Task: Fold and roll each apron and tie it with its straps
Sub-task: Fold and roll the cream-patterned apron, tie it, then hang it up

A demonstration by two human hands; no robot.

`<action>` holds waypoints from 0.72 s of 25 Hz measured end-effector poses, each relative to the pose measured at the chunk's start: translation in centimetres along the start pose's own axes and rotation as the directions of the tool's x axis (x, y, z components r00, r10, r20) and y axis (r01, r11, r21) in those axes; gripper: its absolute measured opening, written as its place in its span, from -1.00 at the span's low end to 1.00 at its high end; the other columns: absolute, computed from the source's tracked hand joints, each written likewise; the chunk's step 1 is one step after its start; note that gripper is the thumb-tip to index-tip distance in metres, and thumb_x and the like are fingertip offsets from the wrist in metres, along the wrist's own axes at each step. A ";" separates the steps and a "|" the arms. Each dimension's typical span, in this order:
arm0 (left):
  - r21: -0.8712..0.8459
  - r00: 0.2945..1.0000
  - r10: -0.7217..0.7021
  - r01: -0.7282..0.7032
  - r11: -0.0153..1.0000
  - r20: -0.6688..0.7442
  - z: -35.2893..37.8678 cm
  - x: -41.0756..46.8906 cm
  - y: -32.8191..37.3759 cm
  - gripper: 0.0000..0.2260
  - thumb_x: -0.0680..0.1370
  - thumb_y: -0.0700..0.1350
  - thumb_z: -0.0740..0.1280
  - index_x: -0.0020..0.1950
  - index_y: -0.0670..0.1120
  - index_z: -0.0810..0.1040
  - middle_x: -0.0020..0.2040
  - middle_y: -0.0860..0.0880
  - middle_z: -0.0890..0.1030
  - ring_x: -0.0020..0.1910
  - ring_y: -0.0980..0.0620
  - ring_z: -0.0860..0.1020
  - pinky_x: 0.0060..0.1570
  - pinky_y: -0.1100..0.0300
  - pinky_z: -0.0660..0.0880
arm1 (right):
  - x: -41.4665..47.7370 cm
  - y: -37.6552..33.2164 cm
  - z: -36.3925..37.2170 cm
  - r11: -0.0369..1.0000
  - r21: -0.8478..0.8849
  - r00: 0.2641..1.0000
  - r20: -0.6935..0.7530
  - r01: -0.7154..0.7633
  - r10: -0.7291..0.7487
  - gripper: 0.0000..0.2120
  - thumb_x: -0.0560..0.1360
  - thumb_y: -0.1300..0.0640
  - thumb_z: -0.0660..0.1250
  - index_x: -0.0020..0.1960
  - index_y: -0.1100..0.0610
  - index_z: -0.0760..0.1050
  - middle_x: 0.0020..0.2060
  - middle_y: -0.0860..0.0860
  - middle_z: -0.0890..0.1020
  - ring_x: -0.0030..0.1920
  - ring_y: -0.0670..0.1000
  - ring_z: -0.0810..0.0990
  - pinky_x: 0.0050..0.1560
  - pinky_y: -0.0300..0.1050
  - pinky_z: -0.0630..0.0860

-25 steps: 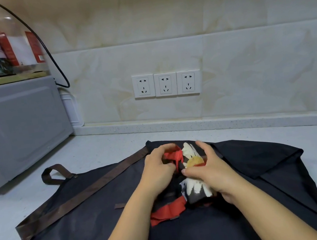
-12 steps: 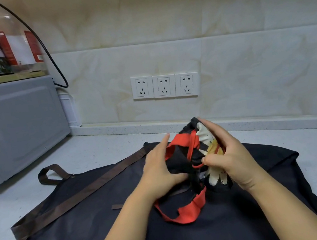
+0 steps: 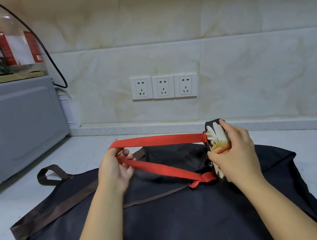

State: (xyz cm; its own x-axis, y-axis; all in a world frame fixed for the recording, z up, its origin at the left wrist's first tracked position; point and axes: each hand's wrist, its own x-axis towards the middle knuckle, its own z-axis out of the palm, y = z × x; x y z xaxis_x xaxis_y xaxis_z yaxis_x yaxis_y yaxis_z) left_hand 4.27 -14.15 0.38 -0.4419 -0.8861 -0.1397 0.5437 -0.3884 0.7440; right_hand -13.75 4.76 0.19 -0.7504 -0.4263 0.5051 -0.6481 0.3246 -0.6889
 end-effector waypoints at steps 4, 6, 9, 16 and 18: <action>-0.069 0.875 -0.125 0.177 0.982 0.468 0.1 -1.4 0.3 -0.78 0.30 -0.18 0.50 -0.17 -0.08 0.50 -0.20 -0.01 0.62 -0.50 0.14 0.38 -0.51 0.33 0.36 | 0.1 1.1 0.7 0.969 -0.241 0.997 0.019 -0.062 0.068 -0.23 0.38 -0.17 0.44 0.50 -0.14 0.18 0.33 -0.02 0.30 0.33 0.08 0.29 0.17 0.02 0.44; -0.003 0.752 -0.141 0.186 0.982 0.644 0.1 -1.4 0.0 -0.68 0.27 -0.18 0.55 -0.01 -0.07 0.62 0.20 -0.07 0.63 -0.37 0.12 0.48 -0.49 0.35 0.35 | 0.1 1.5 1.2 0.988 -0.131 0.993 0.077 -0.078 0.088 -0.38 0.48 -0.21 0.30 0.48 -0.12 0.24 0.32 -0.03 0.31 0.36 0.05 0.26 0.27 -0.05 0.35; 0.058 0.683 -0.200 0.226 0.972 0.703 0.2 -1.4 -0.9 -0.59 0.35 -0.12 0.53 0.19 -0.06 0.61 0.43 -0.10 0.45 -0.26 0.10 0.53 -0.46 0.37 0.38 | -0.6 1.4 2.0 0.957 0.276 0.996 0.048 -0.085 0.075 -0.66 0.62 -0.01 0.13 0.36 -0.02 0.45 0.22 -0.10 0.42 0.32 -0.07 0.36 0.25 -0.23 0.25; 0.071 0.726 -0.263 0.284 0.956 0.635 -0.3 -0.2 -1.6 -0.47 0.27 -0.07 0.60 0.22 -0.06 0.61 0.26 -0.11 0.58 -0.39 0.15 0.33 -0.59 0.39 0.17 | -0.7 2.6 3.8 0.979 0.171 0.994 -0.001 -0.111 0.113 -0.65 0.58 0.08 0.19 0.36 0.00 0.44 0.26 -0.06 0.44 0.31 -0.02 0.32 0.24 -0.21 0.24; 0.121 0.716 -0.294 0.284 0.951 0.633 0.1 -0.5 -1.5 -0.48 0.27 -0.10 0.60 0.21 -0.08 0.62 0.12 -0.10 0.63 -0.44 0.16 0.27 -0.61 0.40 0.14 | -0.9 2.5 3.7 0.986 0.151 0.997 -0.009 -0.069 0.071 -0.60 0.55 0.01 0.19 0.38 0.00 0.42 0.29 -0.06 0.44 0.33 -0.02 0.30 0.27 -0.18 0.26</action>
State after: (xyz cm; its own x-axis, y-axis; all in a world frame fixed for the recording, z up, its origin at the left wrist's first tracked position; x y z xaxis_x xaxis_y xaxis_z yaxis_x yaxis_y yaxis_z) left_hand 3.65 -13.08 -0.63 -0.9279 -0.3605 0.0950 0.3058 -0.5902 0.7471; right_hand -14.21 2.84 -3.98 -0.7957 -0.3945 0.4596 -0.5679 0.2219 -0.7927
